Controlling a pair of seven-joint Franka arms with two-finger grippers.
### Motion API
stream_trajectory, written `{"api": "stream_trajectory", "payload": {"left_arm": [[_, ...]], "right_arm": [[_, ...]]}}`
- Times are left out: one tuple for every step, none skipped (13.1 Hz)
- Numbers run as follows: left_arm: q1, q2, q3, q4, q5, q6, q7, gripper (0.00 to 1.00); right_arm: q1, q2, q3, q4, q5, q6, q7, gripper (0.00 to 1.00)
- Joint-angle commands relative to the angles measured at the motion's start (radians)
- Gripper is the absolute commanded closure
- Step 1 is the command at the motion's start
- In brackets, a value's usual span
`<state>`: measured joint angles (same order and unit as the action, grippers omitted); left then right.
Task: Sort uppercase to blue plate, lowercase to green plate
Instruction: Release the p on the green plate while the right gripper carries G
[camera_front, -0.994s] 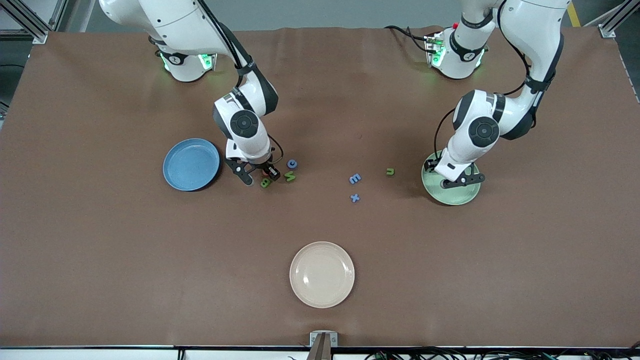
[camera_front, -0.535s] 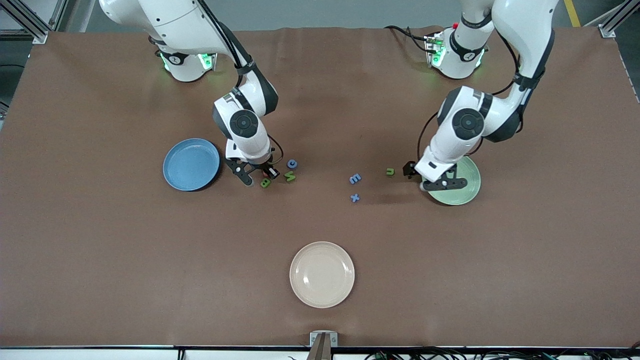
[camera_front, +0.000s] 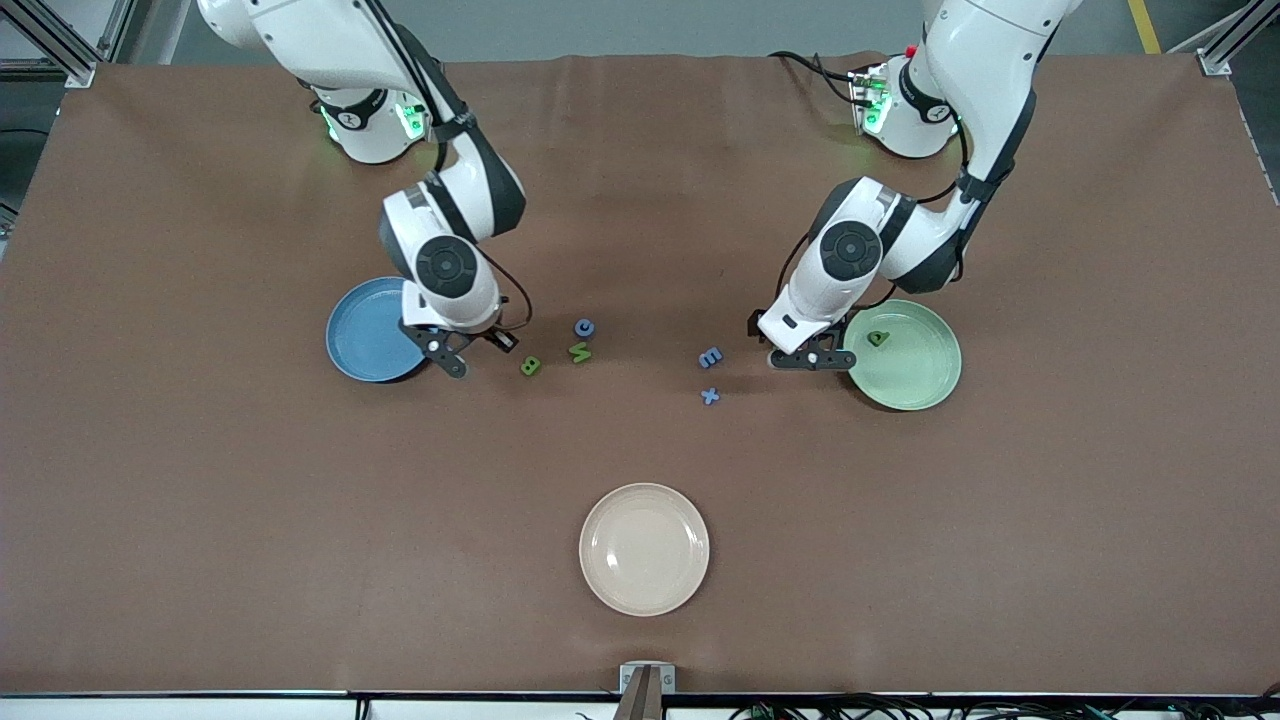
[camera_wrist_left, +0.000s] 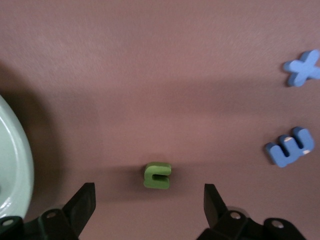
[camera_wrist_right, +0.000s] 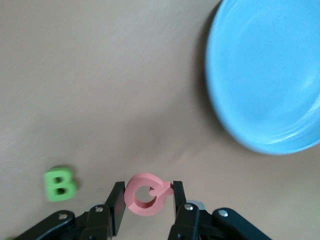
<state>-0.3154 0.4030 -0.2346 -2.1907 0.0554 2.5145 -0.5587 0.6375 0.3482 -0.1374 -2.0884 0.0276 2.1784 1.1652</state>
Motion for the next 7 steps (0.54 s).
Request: {"api": "stream_trajectory", "payload": {"left_arm": [[-0.007, 0.014, 0.001, 0.005, 0.020, 0.004, -0.030, 0.28], [-0.008, 0.020, 0.001, 0.006, 0.020, 0.009, -0.030, 0.32], [-0.014, 0.025, 0.001, 0.006, 0.020, 0.010, -0.030, 0.35], [-0.021, 0.030, 0.003, 0.005, 0.020, 0.010, -0.032, 0.37], [-0.022, 0.039, 0.003, 0.005, 0.020, 0.010, -0.032, 0.38], [-0.024, 0.040, 0.003, 0.006, 0.020, 0.010, -0.032, 0.38], [-0.024, 0.042, 0.003, 0.008, 0.020, 0.010, -0.032, 0.39]], "right_arm": [[-0.060, -0.074, -0.025, -0.042, -0.092, -0.135, -0.090, 0.96], [-0.099, -0.075, -0.025, -0.051, -0.127, -0.166, -0.111, 0.96], [-0.129, -0.074, -0.025, -0.061, -0.132, -0.169, -0.119, 0.96], [-0.143, -0.072, -0.027, -0.073, -0.135, -0.166, -0.119, 0.96], [-0.153, -0.072, -0.027, -0.081, -0.140, -0.167, -0.121, 0.96], [-0.162, -0.072, -0.027, -0.085, -0.141, -0.169, -0.121, 0.90], [-0.162, -0.071, -0.025, -0.093, -0.141, -0.169, -0.121, 0.88]]}}
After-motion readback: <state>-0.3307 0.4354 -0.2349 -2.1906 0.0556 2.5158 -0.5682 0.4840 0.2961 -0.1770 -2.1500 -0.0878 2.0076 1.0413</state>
